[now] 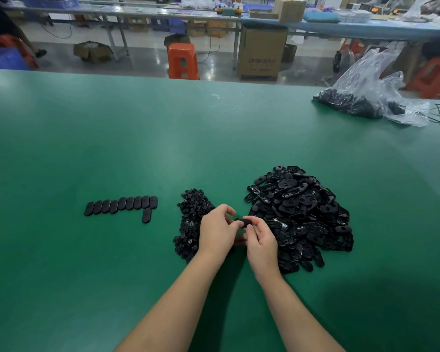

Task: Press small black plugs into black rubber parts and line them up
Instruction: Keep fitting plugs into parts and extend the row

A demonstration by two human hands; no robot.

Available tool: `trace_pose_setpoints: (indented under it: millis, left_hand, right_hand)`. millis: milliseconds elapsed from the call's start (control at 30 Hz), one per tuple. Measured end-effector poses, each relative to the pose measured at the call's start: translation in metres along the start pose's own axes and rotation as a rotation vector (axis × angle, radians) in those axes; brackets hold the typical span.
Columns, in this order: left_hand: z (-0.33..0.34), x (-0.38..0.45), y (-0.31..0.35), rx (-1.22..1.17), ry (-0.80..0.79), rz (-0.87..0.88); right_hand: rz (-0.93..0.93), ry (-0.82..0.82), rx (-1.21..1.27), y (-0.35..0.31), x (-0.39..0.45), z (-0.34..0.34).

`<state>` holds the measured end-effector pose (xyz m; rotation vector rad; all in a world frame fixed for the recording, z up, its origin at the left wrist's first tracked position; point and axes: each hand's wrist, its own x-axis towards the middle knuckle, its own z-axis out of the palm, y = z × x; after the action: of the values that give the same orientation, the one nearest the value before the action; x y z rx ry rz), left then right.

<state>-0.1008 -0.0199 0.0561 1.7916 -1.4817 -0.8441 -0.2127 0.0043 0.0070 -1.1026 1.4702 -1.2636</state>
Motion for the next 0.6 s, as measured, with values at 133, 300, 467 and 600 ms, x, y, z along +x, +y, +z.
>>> trace_pose_setpoints:
  millis: [133,300,467,600]
  left_hand:
    - [-0.0048,0.0058,-0.0016,0.042,-0.078,0.025]
    - [-0.0092,0.0094,-0.0044,-0.042,-0.132,0.038]
    - [-0.0061,0.0068,-0.0065,-0.112,-0.173,-0.003]
    - [-0.0047,0.0043,-0.0076,-0.137,-0.174,-0.036]
  right_hand:
    - [-0.014,-0.014,0.007,0.0012,0.0005,-0.0005]
    - [-0.045,-0.003,-0.019,0.0026,0.0012,0.0003]
    - [-0.040,0.015,-0.001,0.0016,0.0007,0.0004]
    - [-0.041,0.010,0.003,0.0012,0.0007,0.0009]
